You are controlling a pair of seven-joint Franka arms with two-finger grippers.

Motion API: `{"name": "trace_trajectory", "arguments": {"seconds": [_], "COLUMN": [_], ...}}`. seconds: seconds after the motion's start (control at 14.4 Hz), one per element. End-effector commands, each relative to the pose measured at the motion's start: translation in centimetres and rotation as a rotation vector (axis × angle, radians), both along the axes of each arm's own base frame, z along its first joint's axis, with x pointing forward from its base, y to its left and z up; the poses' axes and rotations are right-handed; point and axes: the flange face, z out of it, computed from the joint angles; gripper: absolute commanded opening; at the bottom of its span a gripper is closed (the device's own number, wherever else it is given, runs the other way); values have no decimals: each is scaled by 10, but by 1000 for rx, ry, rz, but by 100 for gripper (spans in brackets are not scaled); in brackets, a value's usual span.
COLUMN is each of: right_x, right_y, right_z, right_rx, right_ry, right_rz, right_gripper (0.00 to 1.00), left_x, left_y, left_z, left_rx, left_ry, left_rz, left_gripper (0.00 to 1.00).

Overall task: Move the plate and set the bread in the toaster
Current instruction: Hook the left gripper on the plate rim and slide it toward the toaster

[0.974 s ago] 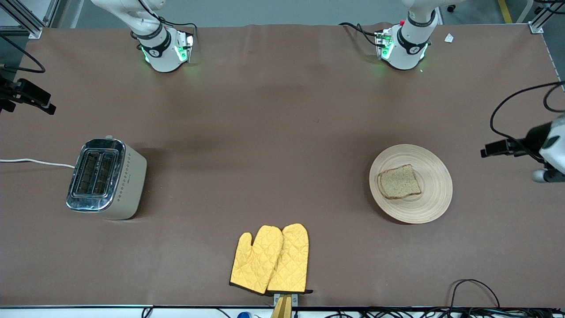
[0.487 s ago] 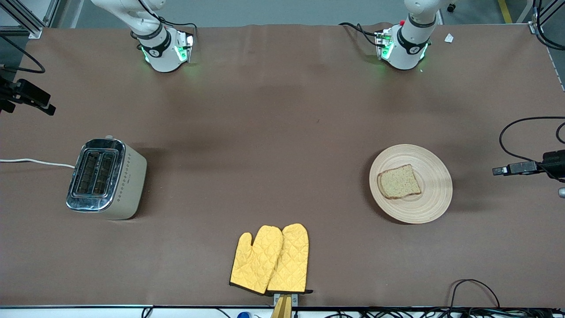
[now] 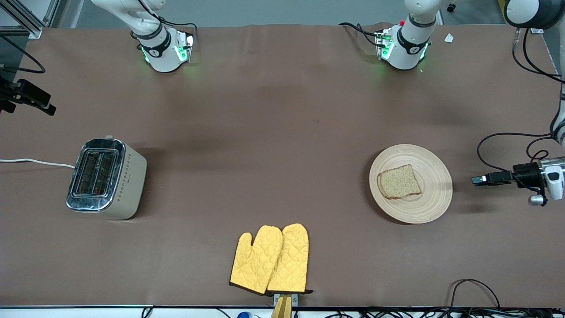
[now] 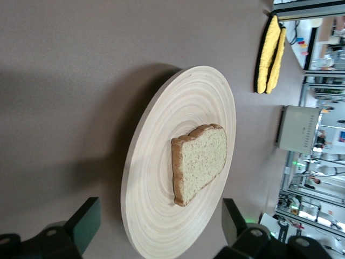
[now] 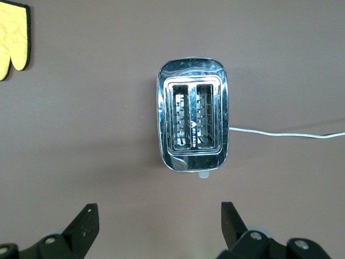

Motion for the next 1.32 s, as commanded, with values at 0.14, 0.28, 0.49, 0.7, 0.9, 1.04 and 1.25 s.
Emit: {"name": "trace_trajectory", "arguments": {"seconds": [0.14,0.28,0.49,0.7,0.9,1.04,1.25], "right_x": [0,-1,0,-1,-1,0,0], "right_y": [0,0,0,0,1,1,2], "right_z": [-1,0,-1,0,0,0,1], "right_rx": [24,24,24,24,24,24,24], "right_ry": [-4,-5,-5,-5,-7,-8,-10], "right_rz": [-4,-4,-2,-4,-1,-1,1], "right_gripper": [100,100,100,100,100,100,100], "left_x": [-2,-4,-4,-4,-4,-5,-5], "left_y": [6,4,-1,-3,-6,-10,-14], "left_z": [-33,-44,-47,-48,-51,-61,-66], "left_rx": [-70,-81,-81,-81,-87,-98,-104], "left_ry": [-9,5,11,11,15,25,32], "left_rz": [36,36,27,23,20,17,13], "left_gripper": [83,81,69,58,52,50,48]}}
